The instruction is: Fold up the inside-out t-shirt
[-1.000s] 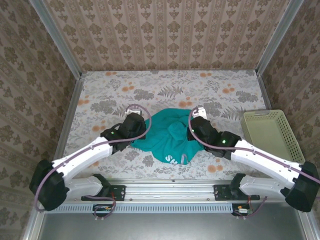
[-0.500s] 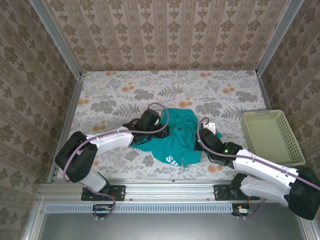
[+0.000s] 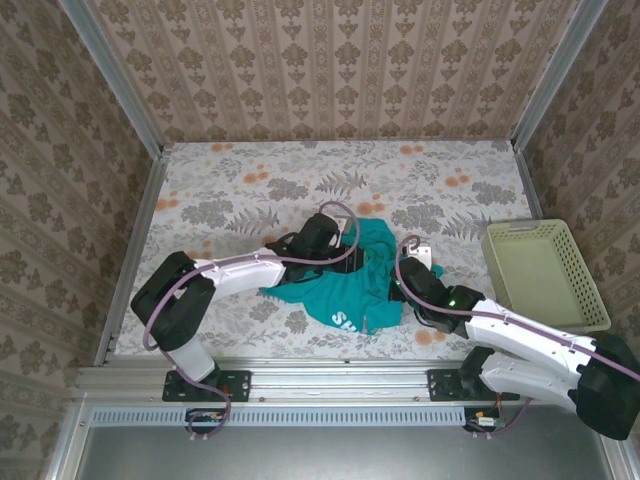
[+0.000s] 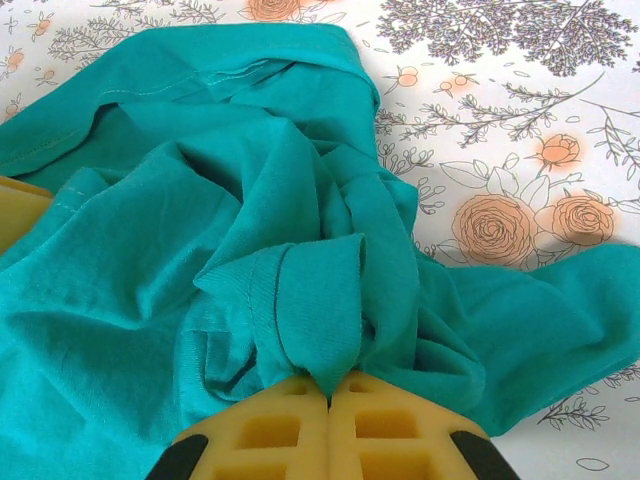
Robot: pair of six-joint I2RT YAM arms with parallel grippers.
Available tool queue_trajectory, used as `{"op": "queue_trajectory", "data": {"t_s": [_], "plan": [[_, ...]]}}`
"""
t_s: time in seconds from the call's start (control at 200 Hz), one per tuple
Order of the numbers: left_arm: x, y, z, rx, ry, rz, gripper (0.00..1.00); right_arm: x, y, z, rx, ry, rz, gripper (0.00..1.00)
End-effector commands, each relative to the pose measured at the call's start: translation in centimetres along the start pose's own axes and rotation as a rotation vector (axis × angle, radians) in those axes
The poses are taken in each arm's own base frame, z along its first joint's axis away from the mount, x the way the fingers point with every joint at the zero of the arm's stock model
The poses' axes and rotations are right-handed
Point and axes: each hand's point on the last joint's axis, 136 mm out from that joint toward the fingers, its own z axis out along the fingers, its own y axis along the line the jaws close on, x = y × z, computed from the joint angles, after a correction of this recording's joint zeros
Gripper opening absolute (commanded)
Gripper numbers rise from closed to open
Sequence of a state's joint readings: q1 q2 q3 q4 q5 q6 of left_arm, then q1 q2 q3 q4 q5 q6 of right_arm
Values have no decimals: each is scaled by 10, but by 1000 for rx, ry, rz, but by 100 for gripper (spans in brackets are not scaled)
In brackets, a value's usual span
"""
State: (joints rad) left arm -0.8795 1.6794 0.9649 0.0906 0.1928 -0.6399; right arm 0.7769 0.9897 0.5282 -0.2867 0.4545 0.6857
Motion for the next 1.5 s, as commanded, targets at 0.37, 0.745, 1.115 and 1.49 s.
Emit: {"op": "queue_trajectory", "data": {"t_s": [0.37, 0.745, 1.115, 1.49], "plan": [[-8, -32, 12, 100, 12, 52, 35, 7, -6, 5, 15, 16, 22, 0], [-3, -41, 22, 121, 36, 62, 23, 1, -6, 3, 17, 14, 26, 0], [-8, -30, 4, 33, -33, 88, 0, -5, -6, -1, 16, -1, 32, 0], [-6, -39, 1, 58, -49, 140, 36, -5, -5, -1, 5, -1, 44, 0]]}}
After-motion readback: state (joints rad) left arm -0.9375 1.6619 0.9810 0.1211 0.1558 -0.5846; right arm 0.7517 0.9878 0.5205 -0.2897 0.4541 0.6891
